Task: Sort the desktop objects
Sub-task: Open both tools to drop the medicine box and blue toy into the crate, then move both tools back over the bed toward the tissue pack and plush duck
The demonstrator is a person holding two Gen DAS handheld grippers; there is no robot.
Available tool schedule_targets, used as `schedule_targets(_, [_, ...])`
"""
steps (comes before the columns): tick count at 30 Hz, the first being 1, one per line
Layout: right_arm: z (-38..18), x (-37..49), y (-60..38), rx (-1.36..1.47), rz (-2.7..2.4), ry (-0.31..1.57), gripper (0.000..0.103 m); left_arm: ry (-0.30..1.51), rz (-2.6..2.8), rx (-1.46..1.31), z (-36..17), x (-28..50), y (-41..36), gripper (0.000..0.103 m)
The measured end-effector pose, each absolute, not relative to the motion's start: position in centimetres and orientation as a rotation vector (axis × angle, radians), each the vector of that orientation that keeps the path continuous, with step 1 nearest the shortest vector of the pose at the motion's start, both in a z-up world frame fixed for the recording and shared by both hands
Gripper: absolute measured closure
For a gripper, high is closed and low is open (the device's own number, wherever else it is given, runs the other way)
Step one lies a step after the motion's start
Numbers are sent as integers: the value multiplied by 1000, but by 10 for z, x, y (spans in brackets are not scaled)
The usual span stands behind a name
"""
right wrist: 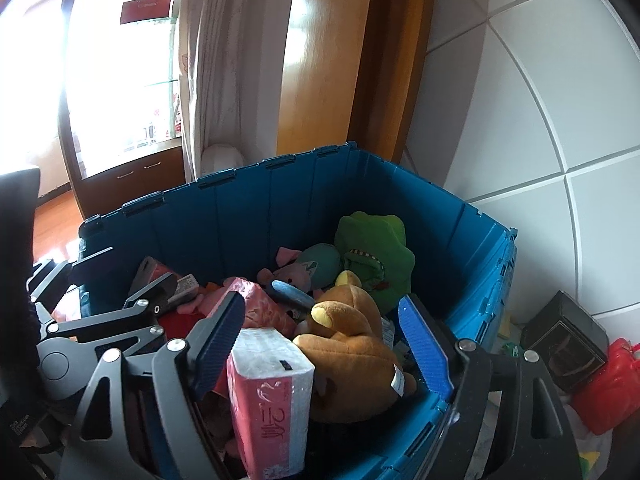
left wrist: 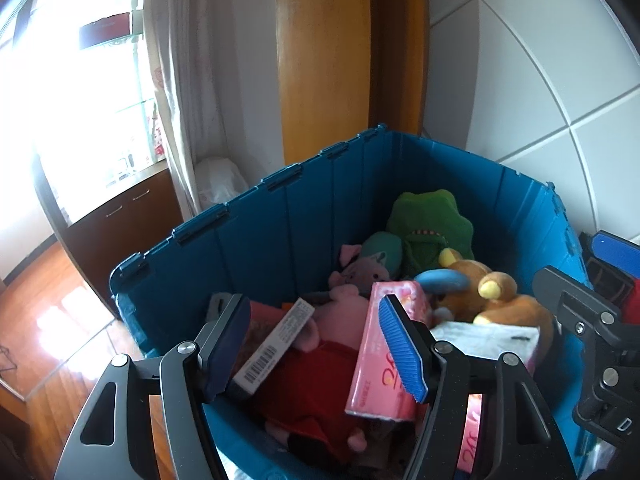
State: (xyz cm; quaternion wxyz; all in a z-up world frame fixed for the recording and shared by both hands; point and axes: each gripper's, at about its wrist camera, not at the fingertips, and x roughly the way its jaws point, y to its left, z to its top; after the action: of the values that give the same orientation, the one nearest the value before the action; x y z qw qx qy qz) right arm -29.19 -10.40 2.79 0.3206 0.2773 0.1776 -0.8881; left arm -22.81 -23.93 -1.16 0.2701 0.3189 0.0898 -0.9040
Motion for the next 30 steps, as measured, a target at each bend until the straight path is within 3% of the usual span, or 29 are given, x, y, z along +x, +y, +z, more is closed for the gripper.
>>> schedule_targets(10, [26,-262,-53,698,-2411,450,16,217,-2509,819,-7,-208,-189,35])
schedule_targets(13, [34,-255,-16,686,-2478,408,1,178,-2556,793,3,-206,-159,34])
schedule_targets(16, [41,-250,20,672,-2534,366,0,145,-2603,772,11,-203,-124,28])
schedule_targets(30, [37,-229,190,725,-2695,224,0,14,-2764,824,7,-206,40,28])
